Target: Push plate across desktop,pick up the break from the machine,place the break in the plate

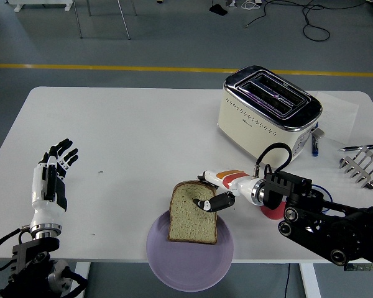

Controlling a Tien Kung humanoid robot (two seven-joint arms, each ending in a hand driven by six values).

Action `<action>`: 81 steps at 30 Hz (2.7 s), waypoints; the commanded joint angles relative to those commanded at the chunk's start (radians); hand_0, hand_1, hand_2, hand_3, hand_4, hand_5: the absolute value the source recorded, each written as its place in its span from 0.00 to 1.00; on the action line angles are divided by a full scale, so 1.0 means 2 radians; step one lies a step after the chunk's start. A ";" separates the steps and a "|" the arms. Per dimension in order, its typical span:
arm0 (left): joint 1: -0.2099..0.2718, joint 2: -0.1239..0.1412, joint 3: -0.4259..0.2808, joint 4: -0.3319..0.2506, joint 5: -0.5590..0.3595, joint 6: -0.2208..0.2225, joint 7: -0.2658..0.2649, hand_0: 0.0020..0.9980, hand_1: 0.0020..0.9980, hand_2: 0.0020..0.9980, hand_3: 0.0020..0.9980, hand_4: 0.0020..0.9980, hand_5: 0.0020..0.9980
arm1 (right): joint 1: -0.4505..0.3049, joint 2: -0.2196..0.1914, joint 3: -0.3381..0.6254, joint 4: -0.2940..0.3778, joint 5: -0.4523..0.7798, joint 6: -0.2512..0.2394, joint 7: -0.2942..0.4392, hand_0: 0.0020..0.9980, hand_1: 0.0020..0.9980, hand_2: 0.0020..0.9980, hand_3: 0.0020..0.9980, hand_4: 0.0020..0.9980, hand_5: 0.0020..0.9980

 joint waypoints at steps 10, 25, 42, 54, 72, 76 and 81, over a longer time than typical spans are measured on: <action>0.000 -0.001 0.001 0.002 -0.001 0.001 -0.002 0.72 0.71 0.78 0.66 0.42 0.82 | 0.000 0.009 0.005 -0.018 -0.003 -0.041 0.018 0.87 0.83 0.86 0.91 0.76 0.62; 0.000 -0.001 0.001 0.003 0.001 0.001 -0.003 0.72 0.71 0.78 0.66 0.42 0.81 | -0.006 0.000 0.028 0.012 -0.003 -0.071 0.023 0.89 0.83 0.86 0.90 0.74 0.55; 0.000 0.003 -0.003 0.000 0.003 0.001 -0.005 0.73 0.73 0.78 0.67 0.41 0.80 | -0.043 -0.029 0.135 0.178 0.104 -0.104 0.076 0.76 0.75 0.73 0.74 0.51 0.31; 0.001 0.011 -0.014 -0.025 -0.002 -0.004 0.007 0.73 0.73 0.79 0.69 0.41 0.77 | -0.088 -0.035 0.315 0.236 0.353 -0.095 0.103 0.77 0.76 0.75 0.75 0.50 0.32; 0.002 0.016 -0.026 -0.067 -0.011 -0.012 0.012 0.74 0.74 0.80 0.71 0.43 0.77 | -0.205 -0.045 0.514 0.204 0.425 -0.057 0.115 0.78 0.74 0.74 0.76 0.50 0.41; 0.003 0.020 -0.030 -0.083 -0.012 -0.013 0.012 0.74 0.74 0.80 0.71 0.43 0.77 | -0.230 -0.048 0.537 0.194 0.435 -0.050 0.114 0.78 0.74 0.74 0.76 0.50 0.41; 0.004 0.021 -0.040 -0.095 -0.011 -0.013 0.017 0.74 0.74 0.80 0.72 0.44 0.78 | -0.261 -0.047 0.561 0.184 0.438 -0.041 0.107 0.78 0.75 0.75 0.76 0.50 0.42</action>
